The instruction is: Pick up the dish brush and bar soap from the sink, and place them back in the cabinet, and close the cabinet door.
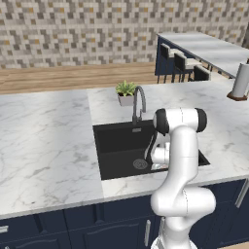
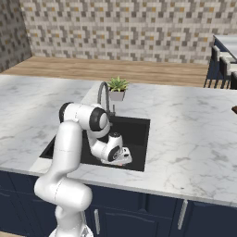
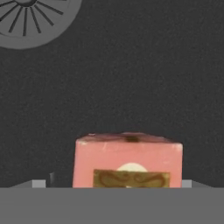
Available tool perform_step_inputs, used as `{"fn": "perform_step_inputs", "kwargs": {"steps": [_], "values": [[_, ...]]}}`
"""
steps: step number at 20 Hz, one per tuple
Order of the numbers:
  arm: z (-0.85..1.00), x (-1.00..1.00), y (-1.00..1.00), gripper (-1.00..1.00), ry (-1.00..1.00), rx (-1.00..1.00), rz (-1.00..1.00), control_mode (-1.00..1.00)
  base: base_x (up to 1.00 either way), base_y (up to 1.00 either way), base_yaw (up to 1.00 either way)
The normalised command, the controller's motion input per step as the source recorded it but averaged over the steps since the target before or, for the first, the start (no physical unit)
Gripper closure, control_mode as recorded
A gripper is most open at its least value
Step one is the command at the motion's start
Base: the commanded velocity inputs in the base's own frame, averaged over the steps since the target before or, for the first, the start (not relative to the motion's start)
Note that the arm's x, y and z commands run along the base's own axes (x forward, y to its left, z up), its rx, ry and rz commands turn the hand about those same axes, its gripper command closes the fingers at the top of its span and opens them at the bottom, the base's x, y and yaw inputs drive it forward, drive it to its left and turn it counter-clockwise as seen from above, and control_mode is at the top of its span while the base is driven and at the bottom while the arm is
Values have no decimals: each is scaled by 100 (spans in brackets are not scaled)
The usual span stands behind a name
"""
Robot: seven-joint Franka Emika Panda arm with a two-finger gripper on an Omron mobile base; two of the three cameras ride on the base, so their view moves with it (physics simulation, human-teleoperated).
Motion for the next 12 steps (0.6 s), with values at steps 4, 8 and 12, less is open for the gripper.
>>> {"fn": "perform_step_inputs", "kwargs": {"steps": [4, 8, 12], "values": [[0, 0, 0, -100, 0, 0, 0, -100, 0, 0, 0], [0, 0, 0, -100, 0, 0, 0, -100, 0, 0, 0], [0, 0, 0, -100, 0, 0, 0, -100, 0, 0, 0]]}}
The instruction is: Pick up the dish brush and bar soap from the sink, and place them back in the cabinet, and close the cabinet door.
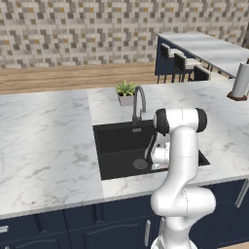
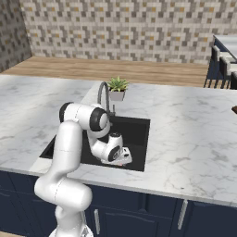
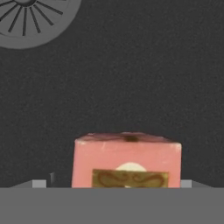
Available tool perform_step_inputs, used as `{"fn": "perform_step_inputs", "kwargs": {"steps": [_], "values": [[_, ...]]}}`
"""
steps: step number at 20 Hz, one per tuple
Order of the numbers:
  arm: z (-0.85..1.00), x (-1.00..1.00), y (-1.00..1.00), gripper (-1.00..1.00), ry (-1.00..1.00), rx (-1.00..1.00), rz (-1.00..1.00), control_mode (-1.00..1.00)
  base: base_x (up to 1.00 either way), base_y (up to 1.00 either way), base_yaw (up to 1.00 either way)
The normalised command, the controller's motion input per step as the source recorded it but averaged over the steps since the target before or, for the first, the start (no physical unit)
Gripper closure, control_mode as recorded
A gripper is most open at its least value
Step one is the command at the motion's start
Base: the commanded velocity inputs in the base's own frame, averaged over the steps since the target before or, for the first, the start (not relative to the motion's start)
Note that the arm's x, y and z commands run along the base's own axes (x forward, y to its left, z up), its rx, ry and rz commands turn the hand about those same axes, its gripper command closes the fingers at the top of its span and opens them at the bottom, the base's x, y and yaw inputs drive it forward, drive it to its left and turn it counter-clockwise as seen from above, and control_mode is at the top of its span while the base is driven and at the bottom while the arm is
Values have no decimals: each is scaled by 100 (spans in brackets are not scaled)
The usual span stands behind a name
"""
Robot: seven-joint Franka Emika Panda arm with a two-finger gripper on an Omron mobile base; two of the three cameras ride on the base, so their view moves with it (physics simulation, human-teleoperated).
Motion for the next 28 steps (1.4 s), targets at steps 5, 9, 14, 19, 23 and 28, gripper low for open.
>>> {"fn": "perform_step_inputs", "kwargs": {"steps": [5, 9, 14, 19, 23, 28], "values": [[0, 0, 0, 100, 0, 0, 0, -100, 0, 0, 0], [0, 0, 0, 100, 0, 0, 0, -100, 0, 0, 0], [0, 0, 0, 100, 0, 0, 0, -100, 0, 0, 0], [1, 7, -3, 100, 2, 0, 0, -100, 0, 0, 0], [30, 12, -5, 100, 1, 0, 0, -100, 0, 0, 0], [45, 1, -4, 100, 0, 0, 0, -100, 0, 0, 0]]}}
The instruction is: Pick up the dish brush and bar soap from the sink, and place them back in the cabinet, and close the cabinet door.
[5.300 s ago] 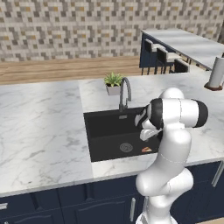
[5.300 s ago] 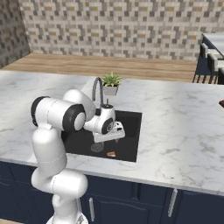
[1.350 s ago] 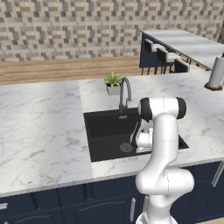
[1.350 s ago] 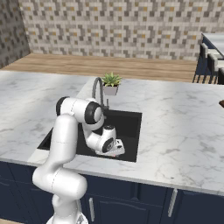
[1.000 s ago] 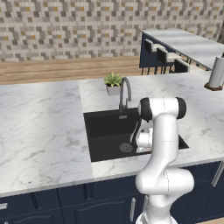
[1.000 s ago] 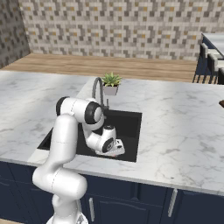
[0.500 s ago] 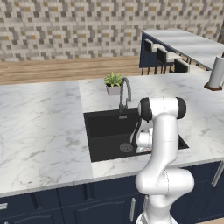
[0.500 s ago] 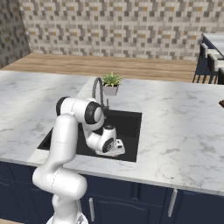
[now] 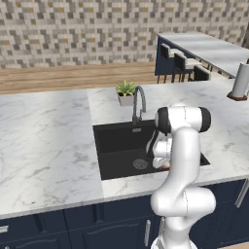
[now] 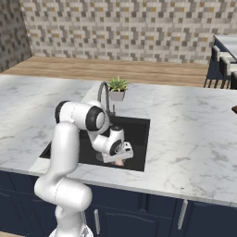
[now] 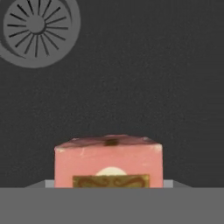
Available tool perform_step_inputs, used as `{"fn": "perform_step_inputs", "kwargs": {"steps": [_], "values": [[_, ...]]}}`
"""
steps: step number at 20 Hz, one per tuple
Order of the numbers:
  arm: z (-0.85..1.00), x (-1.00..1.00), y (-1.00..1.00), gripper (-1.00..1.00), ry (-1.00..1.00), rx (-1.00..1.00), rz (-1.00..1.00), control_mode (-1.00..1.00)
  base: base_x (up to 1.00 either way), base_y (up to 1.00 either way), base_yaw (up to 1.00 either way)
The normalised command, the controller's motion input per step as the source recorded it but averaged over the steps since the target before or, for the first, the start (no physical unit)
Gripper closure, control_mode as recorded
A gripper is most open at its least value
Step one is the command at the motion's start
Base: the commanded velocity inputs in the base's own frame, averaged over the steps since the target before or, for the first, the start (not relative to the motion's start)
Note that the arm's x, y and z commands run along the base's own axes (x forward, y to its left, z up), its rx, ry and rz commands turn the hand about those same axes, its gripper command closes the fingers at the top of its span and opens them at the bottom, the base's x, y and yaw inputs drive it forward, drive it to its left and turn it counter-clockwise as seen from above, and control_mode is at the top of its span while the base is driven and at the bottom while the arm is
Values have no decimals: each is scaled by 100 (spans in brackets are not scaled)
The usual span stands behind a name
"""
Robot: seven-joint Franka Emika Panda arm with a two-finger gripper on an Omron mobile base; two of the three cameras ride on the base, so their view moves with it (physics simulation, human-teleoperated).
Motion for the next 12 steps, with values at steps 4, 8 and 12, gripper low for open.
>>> {"fn": "perform_step_inputs", "kwargs": {"steps": [4, 8, 12], "values": [[42, 0, -2, 100, 0, 0, 0, -100, 0, 0, 0], [42, 5, 0, 100, 0, 0, 0, -100, 0, 0, 0], [39, 2, 0, 100, 0, 0, 0, -100, 0, 0, 0]]}}
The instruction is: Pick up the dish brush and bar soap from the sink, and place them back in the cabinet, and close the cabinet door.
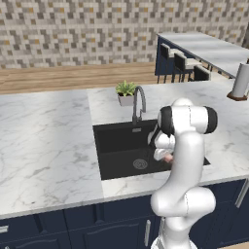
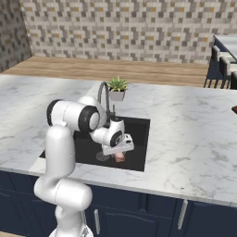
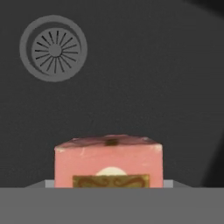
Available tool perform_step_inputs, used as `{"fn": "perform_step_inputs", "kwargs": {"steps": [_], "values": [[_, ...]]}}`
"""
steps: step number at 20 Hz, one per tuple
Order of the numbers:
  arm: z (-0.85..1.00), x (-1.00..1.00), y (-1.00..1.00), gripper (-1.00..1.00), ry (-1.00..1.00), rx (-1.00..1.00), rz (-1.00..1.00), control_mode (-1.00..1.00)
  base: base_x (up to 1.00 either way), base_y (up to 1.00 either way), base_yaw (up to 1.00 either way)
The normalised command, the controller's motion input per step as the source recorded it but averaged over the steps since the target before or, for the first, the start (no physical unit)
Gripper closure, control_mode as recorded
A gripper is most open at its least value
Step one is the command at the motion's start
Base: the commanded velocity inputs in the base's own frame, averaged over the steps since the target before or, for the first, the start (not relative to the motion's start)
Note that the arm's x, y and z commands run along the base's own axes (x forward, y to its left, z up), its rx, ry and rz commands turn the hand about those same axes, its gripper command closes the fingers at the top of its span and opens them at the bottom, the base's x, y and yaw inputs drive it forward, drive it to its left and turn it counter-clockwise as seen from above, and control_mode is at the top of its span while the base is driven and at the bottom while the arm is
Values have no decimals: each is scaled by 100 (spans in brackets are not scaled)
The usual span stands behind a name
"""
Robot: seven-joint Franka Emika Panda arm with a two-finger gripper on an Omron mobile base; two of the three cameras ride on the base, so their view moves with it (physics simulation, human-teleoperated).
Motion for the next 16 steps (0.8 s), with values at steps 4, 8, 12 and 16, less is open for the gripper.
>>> {"fn": "perform_step_inputs", "kwargs": {"steps": [4, 8, 12, 16], "values": [[41, 2, 0, 100, 0, 0, 0, -100, 0, 0, 0], [49, 0, 0, 100, 0, 0, 0, -100, 0, 0, 0], [46, 0, 0, 100, 0, 0, 0, -100, 0, 0, 0], [45, -2, 0, 100, 0, 0, 0, -100, 0, 0, 0]]}}
